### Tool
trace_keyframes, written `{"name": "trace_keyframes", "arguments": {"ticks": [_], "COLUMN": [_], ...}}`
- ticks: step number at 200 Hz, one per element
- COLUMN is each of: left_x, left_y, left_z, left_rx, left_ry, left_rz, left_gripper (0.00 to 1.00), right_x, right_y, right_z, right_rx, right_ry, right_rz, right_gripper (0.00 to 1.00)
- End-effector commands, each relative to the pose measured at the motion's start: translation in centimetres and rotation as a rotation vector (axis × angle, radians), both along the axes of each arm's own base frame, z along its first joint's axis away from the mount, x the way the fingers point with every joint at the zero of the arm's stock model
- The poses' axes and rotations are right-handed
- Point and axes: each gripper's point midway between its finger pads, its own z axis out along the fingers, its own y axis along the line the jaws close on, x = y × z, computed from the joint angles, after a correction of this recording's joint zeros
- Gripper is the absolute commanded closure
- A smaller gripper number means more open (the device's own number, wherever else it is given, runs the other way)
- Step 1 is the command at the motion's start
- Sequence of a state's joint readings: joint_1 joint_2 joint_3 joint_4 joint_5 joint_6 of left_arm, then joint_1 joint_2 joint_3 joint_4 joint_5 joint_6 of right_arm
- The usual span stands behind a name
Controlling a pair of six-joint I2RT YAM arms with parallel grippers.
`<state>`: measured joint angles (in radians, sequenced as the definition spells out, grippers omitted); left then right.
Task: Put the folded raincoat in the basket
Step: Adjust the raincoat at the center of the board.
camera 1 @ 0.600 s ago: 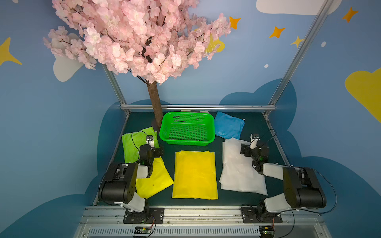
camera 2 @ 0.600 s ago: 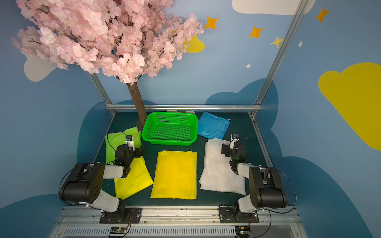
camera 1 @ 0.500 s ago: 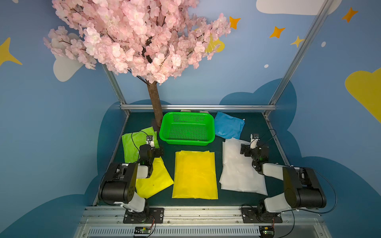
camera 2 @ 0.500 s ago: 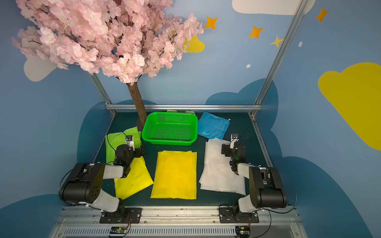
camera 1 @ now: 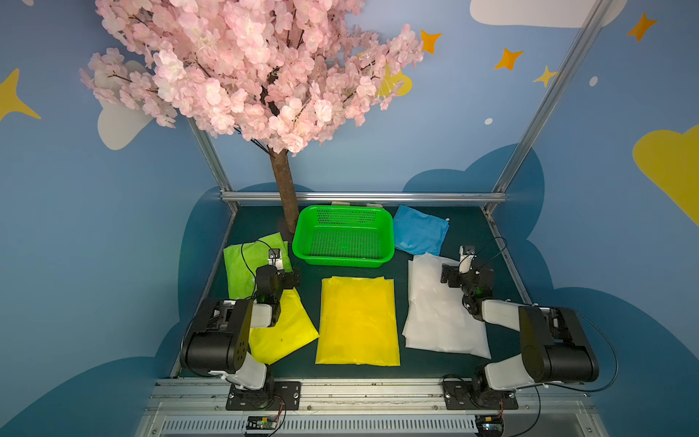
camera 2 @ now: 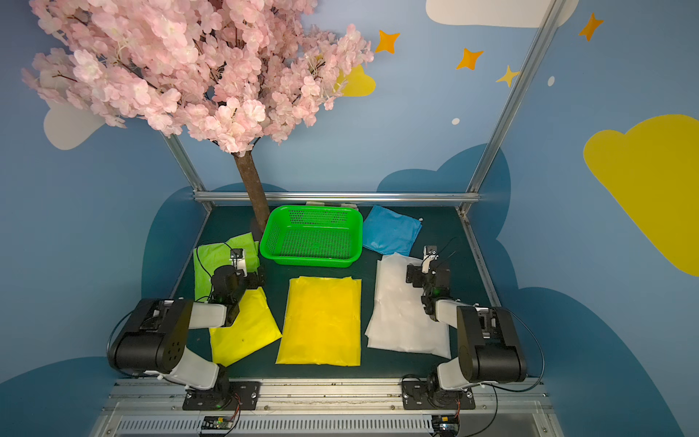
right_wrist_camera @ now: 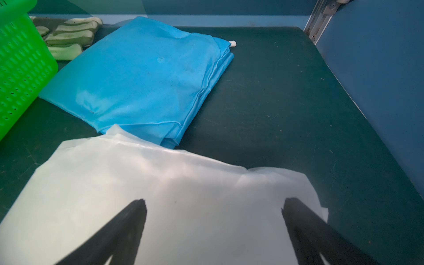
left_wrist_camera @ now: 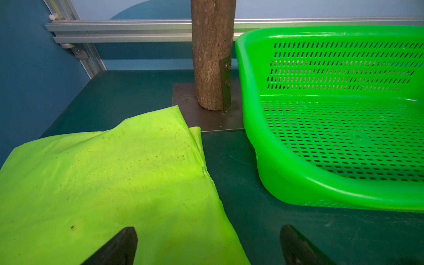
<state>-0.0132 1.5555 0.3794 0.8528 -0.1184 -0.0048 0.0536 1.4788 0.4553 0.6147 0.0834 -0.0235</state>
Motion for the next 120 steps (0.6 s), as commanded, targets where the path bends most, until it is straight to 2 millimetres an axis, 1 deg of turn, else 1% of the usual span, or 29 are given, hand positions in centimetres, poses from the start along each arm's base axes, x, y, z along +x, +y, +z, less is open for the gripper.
{"name": "trace_keyframes", "arguments": {"ticks": [1,52,65,74,79,84,85,88,91,93,94,103,109,120], "left_x": [0.2,0.1,-0.2,-0.4,-0.6,-0.7,-0.9,-1.0,-1.2,-1.3,-1.4,-2.2,-2.8,-4.6], "left_y": [-0.1,-0.1,0.3,0.6,0.5,0.3,0.2,0.0,-0.1,-0.1,-0.1,0.2,1.0,2.2], "left_z": [0.6,0.7,1.6,3.1,4.0,5.1,5.1,5.6,5.7,6.4,6.8,8.2,9.0,9.2], "left_rx": [-0.007,-0.006,0.009,0.024,0.036,0.045,0.047,0.052,0.058,0.048,0.042,-0.051,-0.148,-0.32], "left_ry": [-0.012,-0.016,-0.047,-0.083,-0.092,-0.097,-0.09,-0.08,-0.063,-0.068,-0.077,-0.067,-0.06,0.001], "left_rz": [-0.008,-0.012,0.023,0.044,0.049,0.046,0.046,0.045,0.047,0.055,0.061,0.132,0.226,0.388], "left_gripper": [0.0,0.0,0.0,0.0,0.0,0.0,0.0,0.0,0.0,0.0,0.0,0.0,0.0,0.0], "right_x": [0.2,0.2,0.2,0.4,0.3,0.0,0.0,-0.3,-0.6,-0.8,-0.9,-1.9,-2.3,-3.2], "right_y": [0.2,0.1,-0.3,-0.9,-1.1,-1.1,-1.1,-1.1,-1.2,-1.2,-1.2,-0.9,-0.7,-0.6], "right_z": [0.5,0.4,1.0,2.6,3.8,4.9,5.4,5.7,6.5,6.9,7.1,9.0,10.1,11.3], "right_rx": [0.003,-0.004,-0.014,-0.02,-0.022,-0.03,-0.032,-0.038,-0.03,-0.016,-0.006,0.026,0.046,0.124], "right_ry": [-0.009,-0.004,-0.02,-0.065,-0.091,-0.1,-0.109,-0.096,-0.096,-0.09,-0.086,-0.062,-0.062,-0.059], "right_rz": [0.01,0.003,-0.031,-0.078,-0.1,-0.102,-0.103,-0.107,-0.118,-0.129,-0.134,-0.123,-0.12,-0.148], "right_gripper": [0.02,0.02,0.02,0.02,0.02,0.02,0.02,0.02,0.02,0.02,0.02,0.02,0.02,0.02]}}
